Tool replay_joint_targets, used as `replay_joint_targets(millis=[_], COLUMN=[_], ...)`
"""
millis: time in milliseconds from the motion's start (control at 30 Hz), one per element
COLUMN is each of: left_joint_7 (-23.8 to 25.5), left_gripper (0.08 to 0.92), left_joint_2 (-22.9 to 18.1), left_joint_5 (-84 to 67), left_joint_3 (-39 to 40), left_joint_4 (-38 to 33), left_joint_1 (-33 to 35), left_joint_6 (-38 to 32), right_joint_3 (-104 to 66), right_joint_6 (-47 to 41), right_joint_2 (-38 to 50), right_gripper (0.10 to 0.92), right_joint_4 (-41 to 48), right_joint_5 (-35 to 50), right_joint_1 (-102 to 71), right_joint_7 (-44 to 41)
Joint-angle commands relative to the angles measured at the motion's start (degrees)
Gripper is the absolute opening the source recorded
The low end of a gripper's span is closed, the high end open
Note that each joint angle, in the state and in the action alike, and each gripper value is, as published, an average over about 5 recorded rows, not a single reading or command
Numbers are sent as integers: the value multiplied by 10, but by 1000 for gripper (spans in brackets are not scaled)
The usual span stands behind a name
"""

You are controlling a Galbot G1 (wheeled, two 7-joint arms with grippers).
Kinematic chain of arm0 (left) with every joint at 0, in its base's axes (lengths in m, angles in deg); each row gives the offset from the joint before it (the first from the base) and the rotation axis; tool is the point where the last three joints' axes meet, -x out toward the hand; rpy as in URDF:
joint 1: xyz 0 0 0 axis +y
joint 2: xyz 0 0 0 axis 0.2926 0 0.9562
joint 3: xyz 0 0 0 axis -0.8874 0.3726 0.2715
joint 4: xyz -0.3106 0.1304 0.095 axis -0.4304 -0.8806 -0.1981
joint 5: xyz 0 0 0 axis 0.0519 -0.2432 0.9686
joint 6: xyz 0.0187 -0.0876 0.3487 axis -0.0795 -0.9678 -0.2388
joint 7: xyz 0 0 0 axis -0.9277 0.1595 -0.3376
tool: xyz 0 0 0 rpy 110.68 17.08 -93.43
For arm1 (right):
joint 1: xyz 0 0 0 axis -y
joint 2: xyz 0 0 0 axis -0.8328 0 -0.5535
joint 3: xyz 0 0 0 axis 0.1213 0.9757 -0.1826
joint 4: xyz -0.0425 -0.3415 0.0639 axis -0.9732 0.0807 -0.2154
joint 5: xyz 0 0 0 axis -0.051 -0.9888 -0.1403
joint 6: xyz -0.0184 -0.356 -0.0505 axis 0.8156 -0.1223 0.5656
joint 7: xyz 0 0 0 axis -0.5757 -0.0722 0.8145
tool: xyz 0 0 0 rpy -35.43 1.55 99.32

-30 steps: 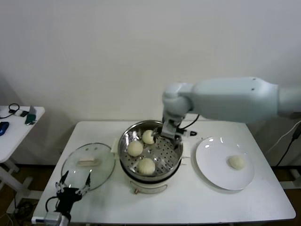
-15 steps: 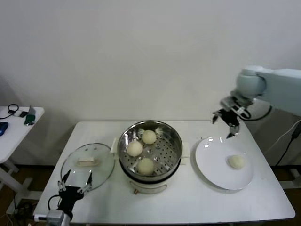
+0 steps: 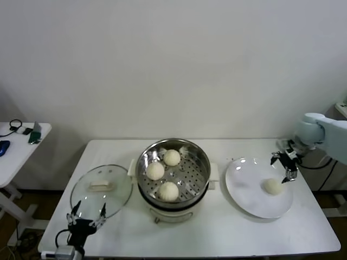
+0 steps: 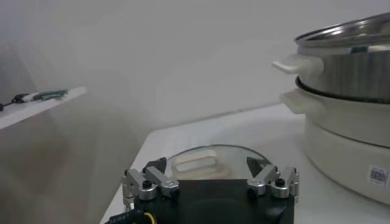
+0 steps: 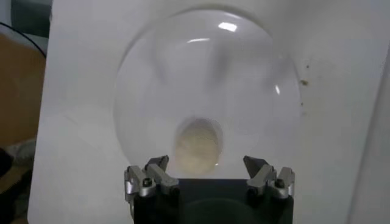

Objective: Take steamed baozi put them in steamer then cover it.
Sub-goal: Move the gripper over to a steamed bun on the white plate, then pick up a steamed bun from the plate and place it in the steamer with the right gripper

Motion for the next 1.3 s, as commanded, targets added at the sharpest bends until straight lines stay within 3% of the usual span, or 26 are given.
replay_joint_targets(millis=[33, 667, 1100, 1300], left_joint_7=[0, 0, 0, 0], left_gripper=[823, 823, 823, 823], left_joint_2=[-4, 2, 1, -1], left_joint_5=[2, 2, 2, 3], left_joint_3=[0, 0, 1, 3], left_joint_4=[0, -9, -14, -17], left_joint_1=[3, 9, 11, 10], left_joint_6=[-1, -1, -2, -2], right_joint_3=[-128, -207, -219, -167], right_joint_6=[-17, -30, -28, -29], right_joint_2=[8, -20, -10, 7], right_gripper=[823, 817, 676, 653], right_joint_4=[66, 95, 83, 47], right_joint_5=[-58, -63, -57, -16], right_joint_1=[-160, -222, -215, -136], right_joint_7=[13, 46, 40, 26])
